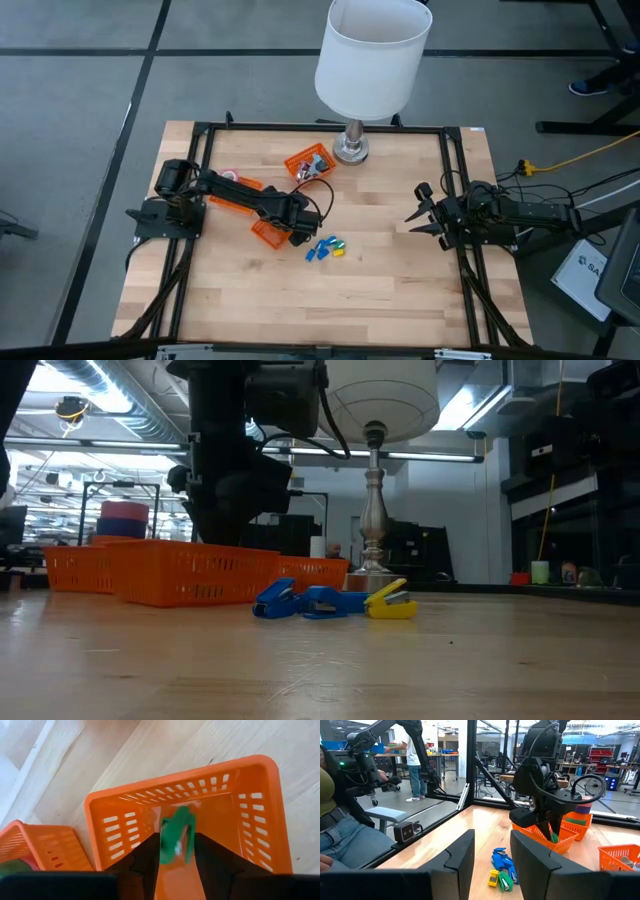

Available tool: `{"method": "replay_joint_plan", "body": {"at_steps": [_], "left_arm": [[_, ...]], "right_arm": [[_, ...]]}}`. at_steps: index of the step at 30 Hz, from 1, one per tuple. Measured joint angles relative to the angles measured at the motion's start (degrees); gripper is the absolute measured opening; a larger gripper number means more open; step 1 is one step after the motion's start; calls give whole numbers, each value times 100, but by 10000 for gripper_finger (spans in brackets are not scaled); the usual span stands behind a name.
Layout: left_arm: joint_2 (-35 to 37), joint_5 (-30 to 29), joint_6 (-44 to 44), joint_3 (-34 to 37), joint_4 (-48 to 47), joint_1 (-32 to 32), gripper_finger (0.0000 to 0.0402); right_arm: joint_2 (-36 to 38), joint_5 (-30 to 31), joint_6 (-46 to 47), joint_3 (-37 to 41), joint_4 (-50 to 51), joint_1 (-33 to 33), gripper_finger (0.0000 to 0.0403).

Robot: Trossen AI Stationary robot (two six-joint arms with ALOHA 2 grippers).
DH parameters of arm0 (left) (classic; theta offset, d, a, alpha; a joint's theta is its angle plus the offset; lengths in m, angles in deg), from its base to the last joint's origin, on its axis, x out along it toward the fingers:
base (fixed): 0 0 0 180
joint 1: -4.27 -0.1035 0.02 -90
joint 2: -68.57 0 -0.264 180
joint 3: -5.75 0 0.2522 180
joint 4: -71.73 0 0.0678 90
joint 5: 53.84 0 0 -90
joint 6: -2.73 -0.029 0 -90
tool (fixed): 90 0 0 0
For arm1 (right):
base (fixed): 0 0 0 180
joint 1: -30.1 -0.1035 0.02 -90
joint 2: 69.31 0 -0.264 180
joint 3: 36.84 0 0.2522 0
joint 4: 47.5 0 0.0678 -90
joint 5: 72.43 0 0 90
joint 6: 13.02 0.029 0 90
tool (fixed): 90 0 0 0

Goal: Pick and place Stapler, Stapler remover, tape
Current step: Put the green stapler into the bottom orange bin, then put the blue stapler into the bottom orange bin

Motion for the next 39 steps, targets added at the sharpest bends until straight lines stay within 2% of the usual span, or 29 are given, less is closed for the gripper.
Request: {"method": "replay_joint_plan", "body": {"at_steps": [16, 27, 39], "left_arm": [[-2, 3, -48, -42, -28, -2, 120], [-2, -86, -758, -970, 75, 33, 116], [-40, 63, -2562, -1115, 1963, 268, 114]], "right_arm": [[1, -1, -1, 0, -1, -1, 129], [1, -2, 1, 1, -2, -1, 129], [0, 0, -2, 1, 0, 0, 129]]}}
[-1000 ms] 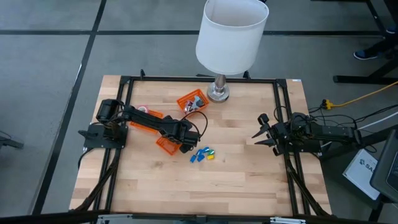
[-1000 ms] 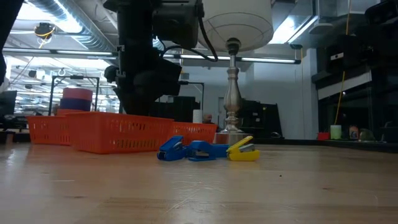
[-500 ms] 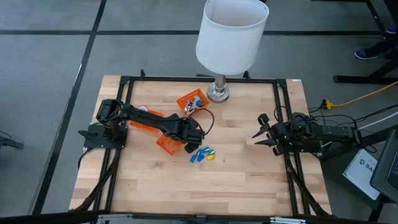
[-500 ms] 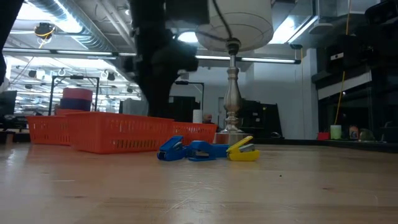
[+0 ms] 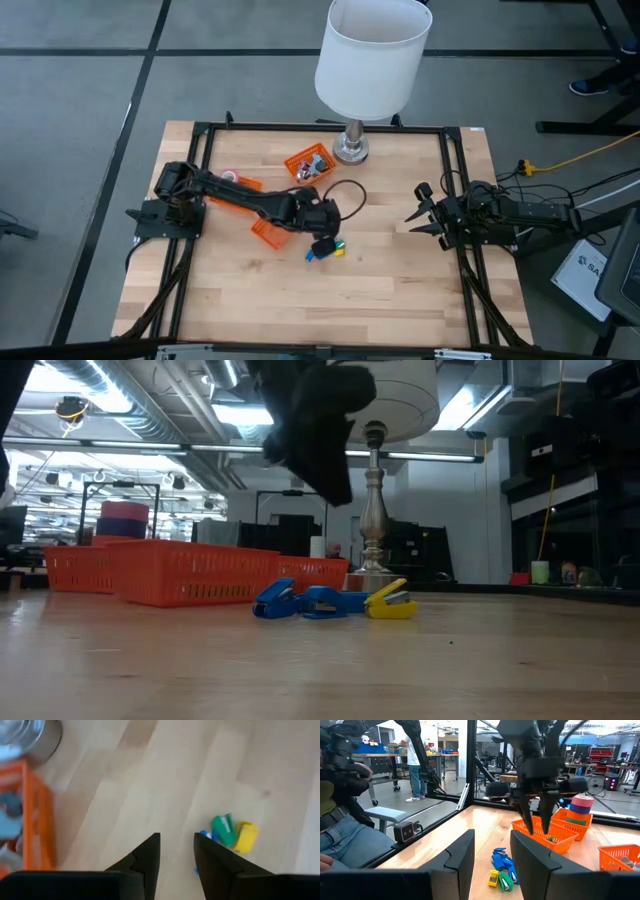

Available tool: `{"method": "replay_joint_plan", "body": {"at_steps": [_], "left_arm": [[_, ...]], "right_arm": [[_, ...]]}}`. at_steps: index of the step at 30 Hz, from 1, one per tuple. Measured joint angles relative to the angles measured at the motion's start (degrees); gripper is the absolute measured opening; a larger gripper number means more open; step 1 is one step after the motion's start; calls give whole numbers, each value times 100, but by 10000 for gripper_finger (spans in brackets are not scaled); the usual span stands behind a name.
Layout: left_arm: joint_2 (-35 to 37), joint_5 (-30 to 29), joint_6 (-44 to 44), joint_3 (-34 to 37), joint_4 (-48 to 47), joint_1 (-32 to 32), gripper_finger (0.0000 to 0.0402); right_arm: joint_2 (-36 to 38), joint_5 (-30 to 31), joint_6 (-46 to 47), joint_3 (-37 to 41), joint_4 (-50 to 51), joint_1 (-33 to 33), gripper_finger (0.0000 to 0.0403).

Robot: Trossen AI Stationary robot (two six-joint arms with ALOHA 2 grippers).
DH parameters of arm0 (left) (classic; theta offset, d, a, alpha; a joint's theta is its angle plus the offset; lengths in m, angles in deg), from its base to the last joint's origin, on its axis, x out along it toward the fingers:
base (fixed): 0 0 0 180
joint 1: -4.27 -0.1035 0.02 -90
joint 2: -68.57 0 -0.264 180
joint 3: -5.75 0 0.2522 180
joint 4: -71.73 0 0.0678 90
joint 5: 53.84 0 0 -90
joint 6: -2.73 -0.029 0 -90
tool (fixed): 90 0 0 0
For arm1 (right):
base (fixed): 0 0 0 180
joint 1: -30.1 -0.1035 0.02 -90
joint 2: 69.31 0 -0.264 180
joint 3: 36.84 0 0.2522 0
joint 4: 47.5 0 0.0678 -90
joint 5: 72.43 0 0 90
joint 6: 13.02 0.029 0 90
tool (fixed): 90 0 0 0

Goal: Pick and place Stapler, Stapler remover, tape
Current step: Put the blue stapler into the bottom orange bin

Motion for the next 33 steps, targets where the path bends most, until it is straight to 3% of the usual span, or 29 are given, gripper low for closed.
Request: {"method": "replay_joint_plan", "body": {"at_steps": [4, 12, 18, 22, 33], "left_arm": [[-13, -10, -375, 0, 371, 75, 114], [-181, 352, 243, 2, 380, 25, 114], [-401, 821, 209, -4, 662, 18, 116], [-567, 817, 94, 0, 693, -20, 118], [-1027, 1290, 191, 2, 766, -106, 171]], "right_arm": [[1, -2, 0, 0, 1, -1, 129], [1, 0, 2, 0, 2, -1, 129], [1, -2, 2, 0, -5, 1, 129], [1, -2, 2, -1, -9, 1, 129], [1, -2, 2, -2, 1, 1, 129]]}}
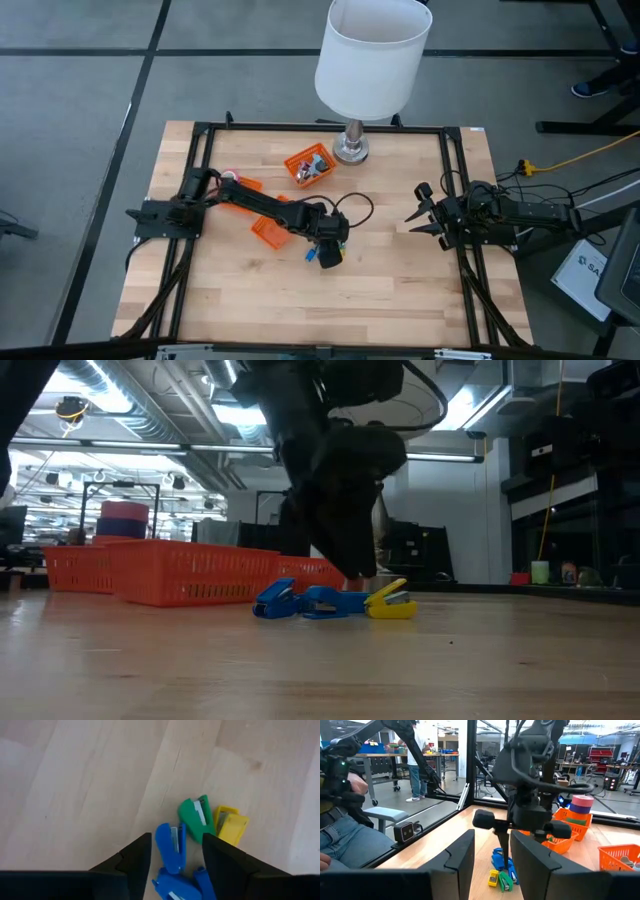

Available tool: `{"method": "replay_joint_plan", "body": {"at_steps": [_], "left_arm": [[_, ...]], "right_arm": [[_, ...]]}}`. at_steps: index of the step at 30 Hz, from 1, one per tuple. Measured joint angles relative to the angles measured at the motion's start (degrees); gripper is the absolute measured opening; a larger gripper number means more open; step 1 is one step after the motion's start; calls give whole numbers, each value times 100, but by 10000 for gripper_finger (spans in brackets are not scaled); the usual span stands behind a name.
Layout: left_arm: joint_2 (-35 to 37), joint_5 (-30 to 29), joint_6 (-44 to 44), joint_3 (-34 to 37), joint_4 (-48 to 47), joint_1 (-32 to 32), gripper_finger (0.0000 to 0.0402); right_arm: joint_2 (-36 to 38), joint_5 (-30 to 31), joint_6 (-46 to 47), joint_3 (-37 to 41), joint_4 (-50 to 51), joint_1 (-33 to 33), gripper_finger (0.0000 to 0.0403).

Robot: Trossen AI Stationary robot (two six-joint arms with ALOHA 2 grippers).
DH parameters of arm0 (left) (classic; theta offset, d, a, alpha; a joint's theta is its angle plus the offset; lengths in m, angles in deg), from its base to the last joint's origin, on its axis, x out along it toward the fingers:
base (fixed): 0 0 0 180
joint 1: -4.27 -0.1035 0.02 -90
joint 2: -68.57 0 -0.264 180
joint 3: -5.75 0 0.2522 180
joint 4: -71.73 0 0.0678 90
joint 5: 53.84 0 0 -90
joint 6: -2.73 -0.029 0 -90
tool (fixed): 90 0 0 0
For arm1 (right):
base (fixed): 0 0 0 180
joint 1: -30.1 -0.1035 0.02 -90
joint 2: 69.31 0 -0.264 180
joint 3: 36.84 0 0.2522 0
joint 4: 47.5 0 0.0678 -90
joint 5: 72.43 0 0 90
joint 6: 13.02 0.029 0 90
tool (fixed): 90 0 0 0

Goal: Pick and place Stapler, Stapler remover, tape
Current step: Put the blue stapler into the bottom orange bin

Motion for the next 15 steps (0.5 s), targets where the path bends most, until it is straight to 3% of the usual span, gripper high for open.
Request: {"method": "replay_joint_plan", "body": {"at_steps": [15], "left_arm": [[-142, -431, -246, 0, -53, 173, 230]], "right_arm": [[-2, 2, -1, 2, 0, 0, 129]]}}
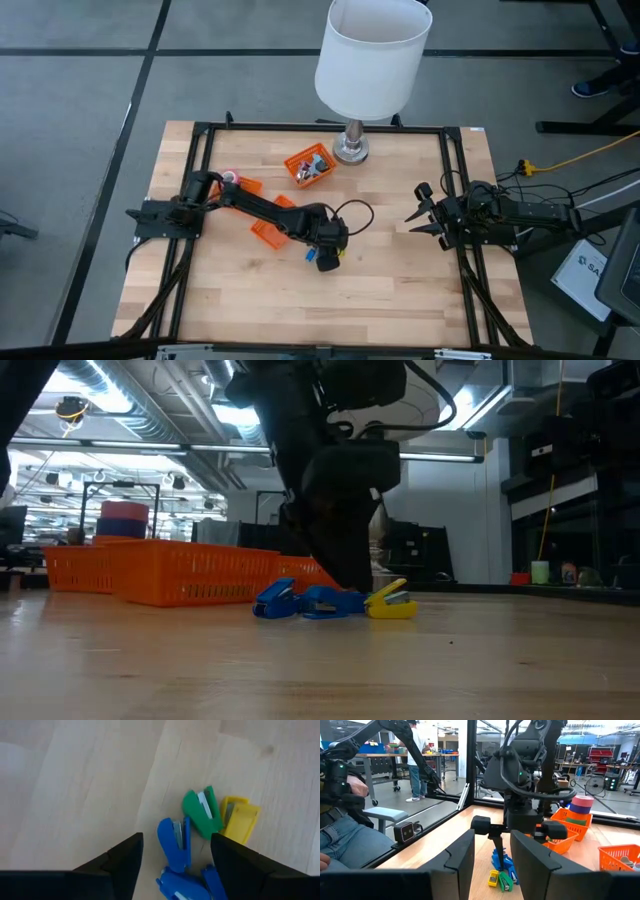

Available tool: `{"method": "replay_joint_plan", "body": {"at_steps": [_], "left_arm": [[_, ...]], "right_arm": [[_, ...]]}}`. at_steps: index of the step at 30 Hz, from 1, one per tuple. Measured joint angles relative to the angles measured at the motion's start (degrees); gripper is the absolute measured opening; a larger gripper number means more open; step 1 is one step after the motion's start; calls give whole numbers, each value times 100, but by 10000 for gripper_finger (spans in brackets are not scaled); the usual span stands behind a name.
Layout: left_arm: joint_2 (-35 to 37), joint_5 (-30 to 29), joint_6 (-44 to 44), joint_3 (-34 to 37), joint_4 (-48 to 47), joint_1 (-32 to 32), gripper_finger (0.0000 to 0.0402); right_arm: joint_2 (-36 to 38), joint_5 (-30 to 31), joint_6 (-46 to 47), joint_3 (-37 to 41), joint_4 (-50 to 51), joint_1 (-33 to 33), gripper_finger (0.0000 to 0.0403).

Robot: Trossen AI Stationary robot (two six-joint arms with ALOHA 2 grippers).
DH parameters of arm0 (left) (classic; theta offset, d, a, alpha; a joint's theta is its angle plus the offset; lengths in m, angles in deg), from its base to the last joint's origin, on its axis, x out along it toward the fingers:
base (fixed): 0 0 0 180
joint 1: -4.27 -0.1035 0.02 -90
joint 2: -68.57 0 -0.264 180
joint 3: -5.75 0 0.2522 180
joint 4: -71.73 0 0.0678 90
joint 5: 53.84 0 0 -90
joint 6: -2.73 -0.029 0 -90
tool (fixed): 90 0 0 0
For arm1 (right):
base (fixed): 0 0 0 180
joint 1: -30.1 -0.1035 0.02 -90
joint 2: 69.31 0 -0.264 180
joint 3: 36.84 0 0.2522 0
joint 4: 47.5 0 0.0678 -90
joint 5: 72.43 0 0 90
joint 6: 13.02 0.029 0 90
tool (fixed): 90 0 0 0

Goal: Pick and place Stapler, Stapler remover, tape
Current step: Put the blue stapler into the bottom orange bin

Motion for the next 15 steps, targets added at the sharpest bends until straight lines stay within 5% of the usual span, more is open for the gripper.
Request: {"method": "replay_joint_plan", "body": {"at_steps": [15], "left_arm": [[-164, -7, 267, -22, 88, -3, 228]], "right_arm": [[0, 0, 0, 0, -2, 0, 129]]}}
